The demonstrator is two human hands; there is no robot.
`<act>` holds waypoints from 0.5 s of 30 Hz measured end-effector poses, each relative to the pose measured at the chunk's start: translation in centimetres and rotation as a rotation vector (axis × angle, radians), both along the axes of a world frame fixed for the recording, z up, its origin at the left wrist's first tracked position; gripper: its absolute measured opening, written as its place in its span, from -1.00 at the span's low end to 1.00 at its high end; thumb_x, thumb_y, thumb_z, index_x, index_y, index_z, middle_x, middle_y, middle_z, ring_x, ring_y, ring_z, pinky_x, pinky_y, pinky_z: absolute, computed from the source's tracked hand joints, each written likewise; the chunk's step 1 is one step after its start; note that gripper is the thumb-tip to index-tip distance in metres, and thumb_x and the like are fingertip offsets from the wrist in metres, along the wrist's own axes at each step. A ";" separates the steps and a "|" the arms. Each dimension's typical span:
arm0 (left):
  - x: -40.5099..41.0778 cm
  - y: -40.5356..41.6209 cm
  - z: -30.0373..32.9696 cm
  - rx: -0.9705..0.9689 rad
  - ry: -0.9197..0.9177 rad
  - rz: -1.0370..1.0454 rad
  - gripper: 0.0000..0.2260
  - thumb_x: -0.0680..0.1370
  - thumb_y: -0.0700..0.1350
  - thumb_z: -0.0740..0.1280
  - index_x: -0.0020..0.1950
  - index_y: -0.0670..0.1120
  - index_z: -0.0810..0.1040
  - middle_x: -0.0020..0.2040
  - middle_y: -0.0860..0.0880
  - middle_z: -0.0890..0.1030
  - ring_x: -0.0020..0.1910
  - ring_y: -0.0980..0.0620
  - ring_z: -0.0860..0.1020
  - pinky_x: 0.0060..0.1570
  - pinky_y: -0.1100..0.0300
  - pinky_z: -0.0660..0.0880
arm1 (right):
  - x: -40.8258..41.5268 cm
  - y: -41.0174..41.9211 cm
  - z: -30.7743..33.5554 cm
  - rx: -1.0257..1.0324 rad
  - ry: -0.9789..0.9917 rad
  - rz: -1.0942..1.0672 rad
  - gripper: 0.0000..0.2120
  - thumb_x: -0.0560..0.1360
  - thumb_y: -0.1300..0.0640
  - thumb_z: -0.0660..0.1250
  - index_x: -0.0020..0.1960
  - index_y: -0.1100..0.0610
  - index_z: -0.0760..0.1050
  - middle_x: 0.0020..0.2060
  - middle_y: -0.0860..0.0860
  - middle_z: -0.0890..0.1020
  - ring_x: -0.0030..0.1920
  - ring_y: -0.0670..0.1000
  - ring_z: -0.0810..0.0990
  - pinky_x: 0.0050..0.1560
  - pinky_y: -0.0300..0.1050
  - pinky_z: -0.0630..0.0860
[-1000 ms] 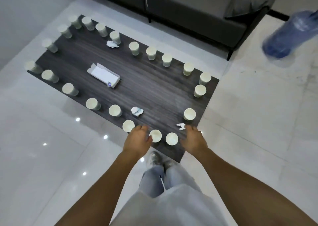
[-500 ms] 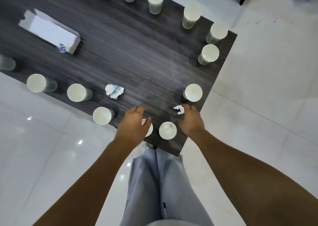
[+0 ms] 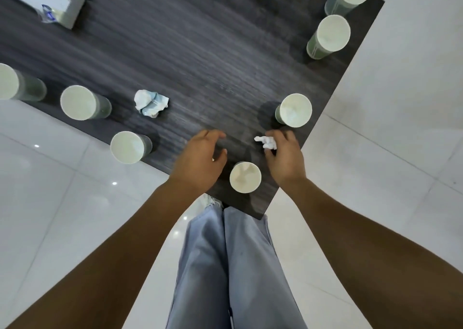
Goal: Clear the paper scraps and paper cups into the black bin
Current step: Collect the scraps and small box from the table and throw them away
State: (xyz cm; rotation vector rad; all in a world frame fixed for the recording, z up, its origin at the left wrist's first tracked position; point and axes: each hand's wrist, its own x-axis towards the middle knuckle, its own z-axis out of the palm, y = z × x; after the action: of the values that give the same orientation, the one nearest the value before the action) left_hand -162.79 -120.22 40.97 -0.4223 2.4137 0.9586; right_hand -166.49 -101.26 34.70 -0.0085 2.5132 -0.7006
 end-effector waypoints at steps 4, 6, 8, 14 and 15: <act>-0.7 0.4 1.4 0.070 -0.033 0.077 -0.68 0.57 -0.11 0.31 0.32 -0.06 0.46 0.25 -0.04 0.51 0.09 0.11 0.50 0.09 0.26 0.38 | 0.3 -1.3 3.0 -0.152 0.024 0.029 -0.65 0.52 0.22 0.33 0.30 0.10 0.47 0.18 0.04 0.48 0.09 0.07 0.54 0.04 -0.15 0.45; -1.0 0.6 2.3 0.151 -0.077 0.169 -0.69 0.55 -0.11 0.33 0.30 -0.04 0.47 0.21 -0.03 0.54 0.11 0.07 0.51 0.10 0.24 0.40 | 0.5 -2.3 4.6 -0.208 0.029 0.047 -0.60 0.50 0.23 0.35 0.33 0.08 0.44 0.21 0.02 0.48 0.14 0.04 0.53 0.10 -0.16 0.45; -1.4 0.6 3.3 0.226 -0.109 0.253 -0.68 0.54 -0.12 0.35 0.29 -0.04 0.47 0.19 -0.01 0.56 0.08 0.11 0.51 0.08 0.26 0.39 | 0.5 -3.3 6.2 -0.248 0.017 0.076 -0.55 0.50 0.24 0.36 0.36 0.07 0.41 0.23 0.01 0.48 0.20 0.02 0.50 0.18 -0.12 0.46; -1.7 -0.4 5.3 0.267 -0.109 0.388 -0.69 0.52 -0.13 0.37 0.26 -0.06 0.50 0.09 -0.01 0.61 0.04 0.04 0.57 -0.12 0.33 0.43 | 0.2 -6.6 9.4 -0.291 -0.011 0.178 -0.46 0.49 0.25 0.36 0.43 0.07 0.32 0.30 0.02 0.45 0.31 0.01 0.41 0.28 -0.12 0.40; -1.5 -0.6 5.5 0.272 -0.098 0.434 -0.70 0.51 -0.14 0.38 0.24 -0.06 0.51 0.06 -0.01 0.62 0.01 0.05 0.58 -0.16 0.34 0.43 | 0.2 -7.2 9.7 -0.289 -0.014 0.189 -0.44 0.49 0.26 0.35 0.44 0.06 0.30 0.32 0.00 0.43 0.33 0.00 0.40 0.27 -0.17 0.38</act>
State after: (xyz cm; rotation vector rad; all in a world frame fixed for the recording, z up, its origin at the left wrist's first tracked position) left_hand -164.27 -120.78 46.49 -0.8895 2.1017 1.3918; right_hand -166.24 -108.41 44.42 -0.3374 2.3376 -0.9717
